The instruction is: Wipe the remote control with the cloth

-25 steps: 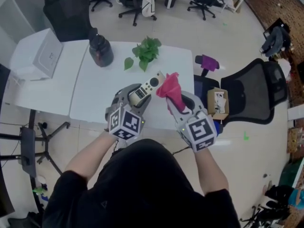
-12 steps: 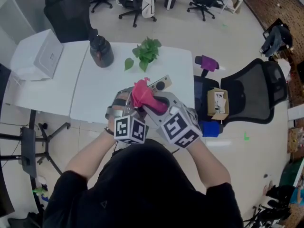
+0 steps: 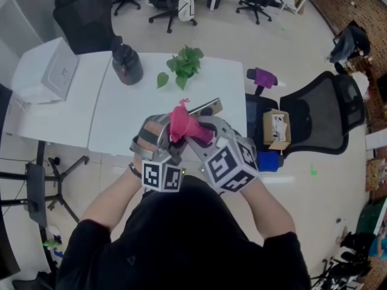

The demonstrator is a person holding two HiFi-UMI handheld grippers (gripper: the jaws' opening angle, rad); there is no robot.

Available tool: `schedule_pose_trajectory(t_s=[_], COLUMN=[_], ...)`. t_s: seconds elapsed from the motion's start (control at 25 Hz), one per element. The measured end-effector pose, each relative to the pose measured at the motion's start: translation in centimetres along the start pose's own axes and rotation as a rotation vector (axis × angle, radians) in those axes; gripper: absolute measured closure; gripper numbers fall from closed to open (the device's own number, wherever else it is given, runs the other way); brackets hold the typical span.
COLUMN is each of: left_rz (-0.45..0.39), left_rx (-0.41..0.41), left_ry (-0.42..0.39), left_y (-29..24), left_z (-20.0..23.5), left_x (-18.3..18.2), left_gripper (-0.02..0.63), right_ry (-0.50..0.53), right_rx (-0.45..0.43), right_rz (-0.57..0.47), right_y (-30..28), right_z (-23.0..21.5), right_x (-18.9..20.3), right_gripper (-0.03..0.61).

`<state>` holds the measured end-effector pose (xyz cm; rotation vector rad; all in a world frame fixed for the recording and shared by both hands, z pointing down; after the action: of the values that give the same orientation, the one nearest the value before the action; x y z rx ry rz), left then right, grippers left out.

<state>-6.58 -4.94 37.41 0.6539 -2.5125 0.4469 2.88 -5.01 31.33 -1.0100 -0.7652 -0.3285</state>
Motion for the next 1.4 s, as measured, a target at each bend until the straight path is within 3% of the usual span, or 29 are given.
schedule_pose_trajectory(t_s=[0.24, 0.76, 1.0, 1.16, 1.4], left_rz=[-0.025, -0.019, 0.003, -0.005, -0.046], left_rx=[-0.004, 0.018, 0.047, 0.054, 0.04], left_ry=[0.004, 0.052, 0.116, 0.088, 0.031], left_y=[0.3, 0.8, 0.2, 0.2, 1.0], left_z=[-0.1, -0.2, 0.1, 0.0, -0.6], left_x=[-0.6, -0.3, -0.1, -0.6, -1.1], left_gripper=[0.403, 0.403, 0.403, 0.403, 0.403], right_ry=[0.031, -0.106, 0.022, 0.036, 0.011], right_rx=[0.09, 0.322, 0.171, 0.084, 0.088], right_rz=[0.002, 0.013, -0.048, -0.037, -0.008], right_y=[1.0, 4.3, 3.3, 1.7, 1.7], right_z=[-0.6, -5.3, -1.4, 0.7, 0.2], right_x=[1.3, 4.4, 1.7, 0.6, 1.6], right_gripper=[0.469, 0.471, 0.469, 0.469, 0.469])
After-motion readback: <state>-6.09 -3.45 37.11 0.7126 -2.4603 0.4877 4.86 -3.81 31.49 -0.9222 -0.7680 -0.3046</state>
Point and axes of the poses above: the fingertips, and each gripper's own axes: y backward along the fingers, z to its left, x out of its underside, the point moved 10 cm from there along y, backward along the fingers, and after that the axes turned 4 degrees about z, right-handed, at the moved point
